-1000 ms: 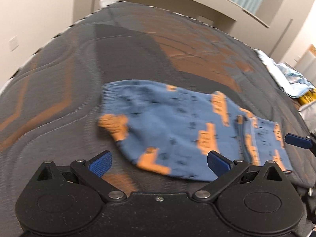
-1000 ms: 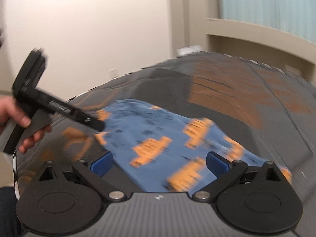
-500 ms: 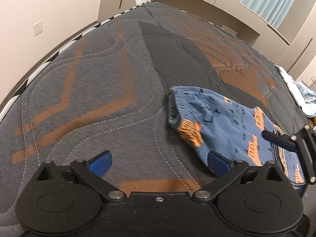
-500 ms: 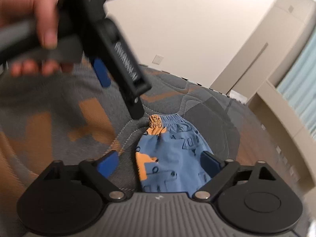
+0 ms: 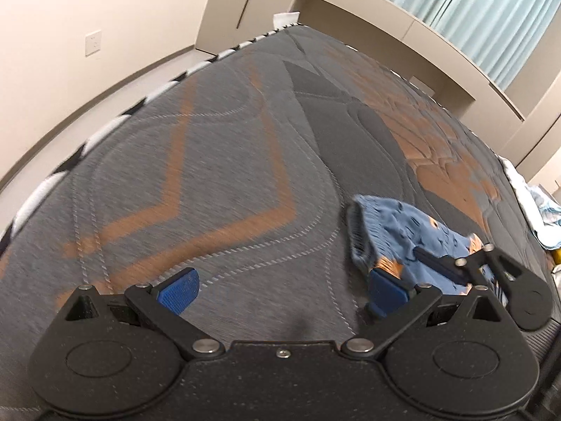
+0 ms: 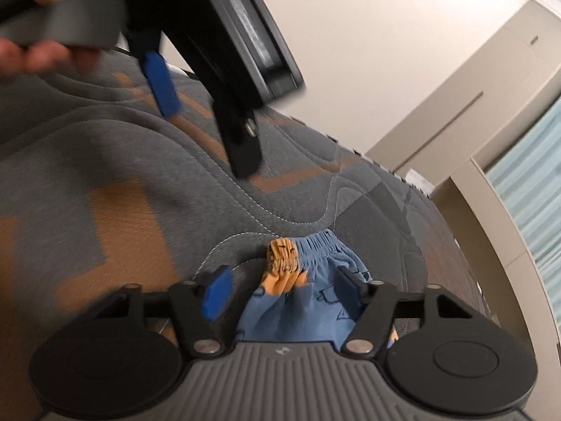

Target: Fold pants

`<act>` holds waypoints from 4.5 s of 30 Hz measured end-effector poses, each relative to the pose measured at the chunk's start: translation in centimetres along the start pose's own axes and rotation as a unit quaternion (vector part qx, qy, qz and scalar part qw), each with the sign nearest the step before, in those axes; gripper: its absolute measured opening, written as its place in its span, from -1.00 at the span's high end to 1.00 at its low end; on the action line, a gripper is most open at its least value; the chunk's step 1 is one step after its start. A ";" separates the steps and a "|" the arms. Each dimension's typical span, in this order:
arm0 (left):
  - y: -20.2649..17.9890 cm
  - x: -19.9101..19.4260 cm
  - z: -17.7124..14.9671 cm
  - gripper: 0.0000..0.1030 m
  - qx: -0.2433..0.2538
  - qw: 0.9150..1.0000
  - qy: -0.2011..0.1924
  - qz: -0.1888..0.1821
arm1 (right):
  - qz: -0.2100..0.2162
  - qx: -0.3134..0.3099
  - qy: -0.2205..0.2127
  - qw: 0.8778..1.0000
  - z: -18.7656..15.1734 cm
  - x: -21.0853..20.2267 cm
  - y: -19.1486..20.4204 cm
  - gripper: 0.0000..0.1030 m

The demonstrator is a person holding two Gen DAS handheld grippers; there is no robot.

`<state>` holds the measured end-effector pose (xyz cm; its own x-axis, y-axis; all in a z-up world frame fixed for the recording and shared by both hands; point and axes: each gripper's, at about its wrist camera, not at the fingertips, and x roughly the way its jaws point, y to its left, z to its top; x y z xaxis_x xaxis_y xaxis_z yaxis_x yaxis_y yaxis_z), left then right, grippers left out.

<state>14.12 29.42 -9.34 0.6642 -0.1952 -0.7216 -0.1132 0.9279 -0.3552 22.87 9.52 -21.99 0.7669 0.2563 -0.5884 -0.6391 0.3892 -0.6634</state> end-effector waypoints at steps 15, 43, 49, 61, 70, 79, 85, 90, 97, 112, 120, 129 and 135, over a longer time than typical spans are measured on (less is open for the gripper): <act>-2.0 5.9 3.7 -0.99 -0.072 0.967 0.057 -0.236 | 0.000 0.209 -0.036 0.977 -3.9 -1.8 -6.8 0.68; -8.3 11.7 7.1 0.41 -0.054 0.966 0.120 -0.223 | 0.008 0.296 -0.051 0.954 -3.8 -2.4 -7.5 -0.10; -9.0 12.0 6.9 0.47 -0.032 0.969 0.129 -0.206 | 0.035 0.386 -0.035 0.921 -4.9 -1.6 -9.4 0.60; -16.2 8.6 8.0 0.64 0.058 0.967 0.120 -0.216 | 0.015 0.451 -0.076 0.889 -7.7 -6.6 -12.7 0.63; -26.6 7.1 6.6 0.64 0.122 0.955 0.123 -0.240 | -0.017 0.508 -0.101 0.855 -14.1 -13.1 -17.2 0.63; -34.6 8.6 3.0 0.64 0.144 0.946 0.148 -0.251 | -0.036 0.553 -0.103 0.826 -21.5 -17.4 -18.8 0.63; -38.7 9.8 0.5 0.63 0.162 0.940 0.167 -0.250 | -0.045 0.577 -0.100 0.809 -25.5 -19.7 -18.7 0.63; -41.0 10.8 -1.2 0.62 0.175 0.935 0.180 -0.252 | -0.052 0.588 -0.095 0.801 -27.8 -21.0 -18.2 0.63; -43.8 12.1 -3.2 0.61 0.190 0.929 0.194 -0.252 | -0.057 0.608 -0.089 0.787 -30.1 -22.5 -17.7 0.63; -44.6 16.3 -6.9 -0.15 0.129 0.930 0.210 -0.272 | -0.072 0.677 -0.025 0.732 -36.6 -23.7 -16.9 -0.12; -36.5 12.1 -5.2 -0.44 0.166 0.955 0.134 -0.205 | -0.041 0.588 -0.075 0.804 -32.8 -25.8 -17.3 -0.23; -31.6 13.9 -5.4 -0.42 0.187 0.969 0.124 -0.105 | 0.052 0.583 -0.020 0.811 -34.4 -24.2 -15.7 0.08; -27.6 13.0 -5.9 -0.55 0.156 0.965 0.157 -0.144 | 0.045 0.621 -0.055 0.780 -37.0 -26.3 -18.9 -0.67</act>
<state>21.53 -0.64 -12.43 0.3729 -0.5005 -0.7813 0.3024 0.8616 -0.4076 12.56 -37.33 -11.12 0.7658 0.3805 -0.5185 -0.1927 0.9049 0.3795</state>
